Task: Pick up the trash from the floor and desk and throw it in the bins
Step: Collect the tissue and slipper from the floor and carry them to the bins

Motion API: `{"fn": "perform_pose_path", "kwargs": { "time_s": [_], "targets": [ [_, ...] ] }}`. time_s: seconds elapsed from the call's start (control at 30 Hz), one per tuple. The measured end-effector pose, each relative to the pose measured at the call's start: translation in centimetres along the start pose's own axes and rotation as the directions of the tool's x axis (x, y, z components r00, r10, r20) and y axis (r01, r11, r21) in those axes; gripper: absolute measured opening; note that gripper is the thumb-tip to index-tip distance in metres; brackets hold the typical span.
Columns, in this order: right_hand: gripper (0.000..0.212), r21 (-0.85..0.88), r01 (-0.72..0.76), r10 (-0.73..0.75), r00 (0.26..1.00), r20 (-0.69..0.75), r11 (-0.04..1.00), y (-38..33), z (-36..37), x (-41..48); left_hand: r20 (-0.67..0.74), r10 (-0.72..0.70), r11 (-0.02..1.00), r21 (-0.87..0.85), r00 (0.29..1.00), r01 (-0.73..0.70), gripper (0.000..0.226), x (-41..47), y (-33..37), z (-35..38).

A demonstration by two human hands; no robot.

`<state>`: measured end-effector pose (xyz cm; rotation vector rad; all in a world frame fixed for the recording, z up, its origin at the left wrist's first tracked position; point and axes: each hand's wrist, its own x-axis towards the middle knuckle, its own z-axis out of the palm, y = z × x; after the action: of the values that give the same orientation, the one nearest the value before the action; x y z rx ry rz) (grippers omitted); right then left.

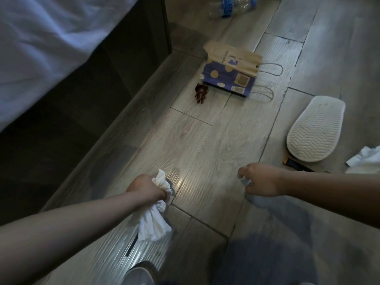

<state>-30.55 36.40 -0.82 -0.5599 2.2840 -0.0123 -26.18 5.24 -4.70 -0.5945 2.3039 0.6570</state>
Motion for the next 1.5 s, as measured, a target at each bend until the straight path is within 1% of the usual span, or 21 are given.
{"fn": "perform_pose_path", "kwargs": {
  "time_s": [0.07,0.17,0.27,0.37,0.4,0.43,0.5,0.6,0.7,0.77,0.83,0.87,0.93,1.0,1.07,1.13,1.2,1.27,1.33,1.4,1.5],
  "targets": [
    [0.046,0.006,0.005,-0.005,1.0,-0.009,1.0,0.1,0.0,0.1,0.026,-0.014,0.999,-0.051,1.0,0.015,0.019,-0.1,0.1,-0.2],
    [0.046,0.028,0.0,0.001,1.0,-0.027,1.0,0.5,-0.1,0.1,0.143,-0.049,0.947,-0.309,0.989,0.091,0.018,-0.5,0.7,-0.9],
    [0.048,0.079,-0.018,0.021,0.999,-0.034,0.997,1.3,-0.3,-0.3,0.267,0.07,0.859,-0.506,0.961,0.078,0.033,-1.1,2.0,-1.5],
    [0.049,0.134,-0.037,0.044,0.998,-0.052,0.99,2.1,-0.7,-0.9,0.371,0.193,0.814,-0.578,0.908,0.062,0.029,-1.7,3.9,-1.7],
    [0.049,0.161,-0.043,0.054,0.996,-0.065,0.986,2.4,-0.9,-1.2,0.412,0.241,0.789,-0.611,0.879,0.07,0.033,-1.9,4.6,-1.7],
    [0.048,0.191,-0.047,0.063,0.995,-0.082,0.981,2.6,-1.1,-1.5,0.443,0.28,0.762,-0.642,0.852,0.083,0.038,-2.1,5.4,-1.8],
    [0.047,0.259,-0.048,0.085,0.988,-0.132,0.965,3.2,-1.6,-2.1,0.459,0.332,0.742,-0.667,0.824,0.073,0.051,-2.6,7.0,-2.1],
    [0.041,0.4,-0.047,0.15,0.961,-0.231,0.915,4.4,-1.8,-3.7,0.43,0.342,0.774,-0.634,0.836,0.009,0.076,-3.3,9.9,-2.4],
    [0.032,0.547,-0.052,0.287,0.89,-0.353,0.835,6.0,-0.8,-5.6,0.414,0.315,0.781,-0.624,0.854,0.015,0.083,-3.2,12.7,-1.8],
    [0.021,0.567,-0.07,0.371,0.82,-0.436,0.821,7.4,0.7,-7.1,0.413,0.339,0.827,-0.559,0.845,-0.058,0.092,-2.7,14.2,-0.9],
    [0.014,0.569,-0.118,0.439,0.767,-0.469,0.814,8.7,2.6,-8.5,0.357,0.368,0.862,-0.477,0.859,-0.172,0.099,-2.3,15.8,0.5],
    [0.014,0.581,-0.141,0.477,0.737,-0.479,0.802,9.3,3.5,-9.1,0.313,0.39,0.866,-0.445,0.866,-0.229,0.093,-2.3,16.6,1.3],
    [0.011,0.625,-0.17,0.559,0.659,-0.502,0.762,10.3,5.1,-10.1,0.264,0.424,0.858,-0.422,0.866,-0.291,0.069,-2.4,18.6,3.1],
    [0.007,0.672,-0.174,0.626,0.581,-0.52,0.72,11.1,6.3,-10.9,0.265,0.446,0.842,-0.447,0.855,-0.301,0.059,-2.5,20.3,4.9],
    [0.008,0.703,-0.184,0.668,0.54,-0.512,0.687,11.7,7.3,-11.2,0.285,0.461,0.833,-0.465,0.841,-0.299,0.054,-2.6,21.4,6.4],
    [0.016,0.715,-0.223,0.695,0.538,-0.477,0.663,12.3,8.2,-11.3,0.283,0.469,0.836,-0.45,0.837,-0.316,0.049,-2.8,21.8,7.4],
    [0.031,0.7,-0.27,0.702,0.554,-0.449,0.661,12.8,8.8,-11.1,0.242,0.467,0.833,-0.443,0.85,-0.332,0.046,-2.8,21.9,8.1],
    [0.047,0.639,-0.301,0.657,0.613,-0.438,0.708,13.3,9.1,-10.6,0.196,0.447,0.84,-0.428,0.873,-0.334,0.045,-2.9,22.1,8.4],
    [0.056,0.545,-0.303,0.575,0.69,-0.441,0.782,13.7,9.0,-9.9,0.167,0.403,0.855,-0.42,0.9,-0.305,0.051,-2.8,21.9,8.3],
    [0.056,0.431,-0.314,0.503,0.74,-0.447,0.846,14.0,8.8,-9.0,0.196,0.388,0.863,-0.419,0.9,-0.281,0.058,-2.6,21.5,8.0],
    [0.05,0.336,-0.382,0.5,0.759,-0.418,0.861,14.1,8.3,-7.8,0.231,0.414,0.836,-0.478,0.88,-0.268,0.053,-2.4,20.9,7.4]
  ]
}}
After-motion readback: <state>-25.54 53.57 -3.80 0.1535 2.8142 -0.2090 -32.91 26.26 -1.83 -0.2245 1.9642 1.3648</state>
